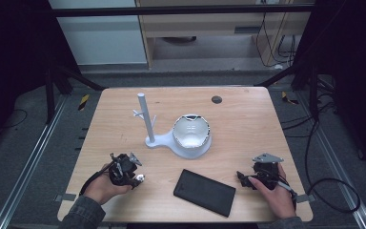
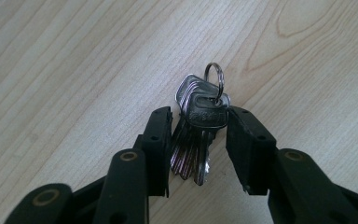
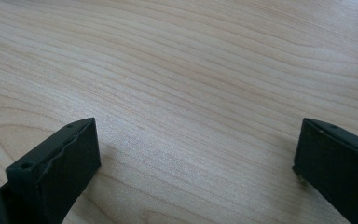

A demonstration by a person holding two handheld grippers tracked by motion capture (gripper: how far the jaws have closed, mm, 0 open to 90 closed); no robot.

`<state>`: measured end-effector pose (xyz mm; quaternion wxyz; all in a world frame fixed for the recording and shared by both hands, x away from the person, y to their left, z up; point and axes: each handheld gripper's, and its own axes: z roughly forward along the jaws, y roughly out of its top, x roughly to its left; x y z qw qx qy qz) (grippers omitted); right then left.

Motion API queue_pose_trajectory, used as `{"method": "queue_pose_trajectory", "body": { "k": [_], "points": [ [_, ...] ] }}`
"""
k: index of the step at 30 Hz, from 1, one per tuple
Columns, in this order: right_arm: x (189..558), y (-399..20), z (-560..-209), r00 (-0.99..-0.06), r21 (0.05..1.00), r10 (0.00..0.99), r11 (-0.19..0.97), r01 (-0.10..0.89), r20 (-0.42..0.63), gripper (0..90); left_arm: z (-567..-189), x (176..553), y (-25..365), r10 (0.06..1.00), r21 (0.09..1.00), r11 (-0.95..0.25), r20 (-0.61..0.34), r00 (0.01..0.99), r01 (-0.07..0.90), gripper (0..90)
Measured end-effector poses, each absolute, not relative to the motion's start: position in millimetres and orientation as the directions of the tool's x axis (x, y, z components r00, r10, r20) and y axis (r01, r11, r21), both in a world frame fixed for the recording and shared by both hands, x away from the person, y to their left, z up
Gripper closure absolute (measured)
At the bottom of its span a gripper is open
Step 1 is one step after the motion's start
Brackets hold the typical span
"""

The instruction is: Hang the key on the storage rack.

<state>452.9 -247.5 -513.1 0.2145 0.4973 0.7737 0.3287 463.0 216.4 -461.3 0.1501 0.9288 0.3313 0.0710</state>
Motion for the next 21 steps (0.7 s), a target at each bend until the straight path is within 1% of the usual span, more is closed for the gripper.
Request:
{"method": "queue_pose_trajectory", "body": {
  "k": [3,9,12,13,16,17,21],
  "points": [
    [452.9,-247.6,-513.1,-0.414,0.722,0.910,0.290,0.628,-0.005,0.4,-462.3,464.0,216.8,0.634,0.323,-0.736,0.021,0.773,0.595,65.3],
    [452.9,-247.5,-513.1,-0.413,0.722,0.911,0.289,0.629,-0.005,0.4,-462.0,464.6,216.7,0.627,0.317,-0.740,0.007,0.779,0.593,75.3],
    [452.9,-247.4,-513.1,-0.414,0.722,0.910,0.289,0.628,-0.004,0.4,-462.0,463.9,215.7,0.627,0.312,-0.740,0.000,0.779,0.596,76.9],
    [452.9,-247.5,-513.1,-0.415,0.722,0.910,0.291,0.628,-0.005,0.4,-462.0,463.6,215.2,0.628,0.311,-0.740,0.004,0.778,0.596,76.3],
    [452.9,-247.4,-513.2,-0.416,0.723,0.909,0.290,0.627,-0.004,0.4,-461.3,462.8,214.4,0.625,0.312,-0.746,0.024,0.780,0.589,70.3],
    [452.9,-247.4,-513.2,-0.416,0.723,0.909,0.290,0.627,-0.004,0.4,-460.7,461.6,213.9,0.621,0.324,-0.749,0.039,0.782,0.578,66.6],
    [452.8,-247.2,-513.2,-0.416,0.723,0.909,0.291,0.627,-0.005,0.4,-460.0,460.3,214.0,0.614,0.336,-0.754,0.056,0.788,0.564,59.8]
  ]
}}
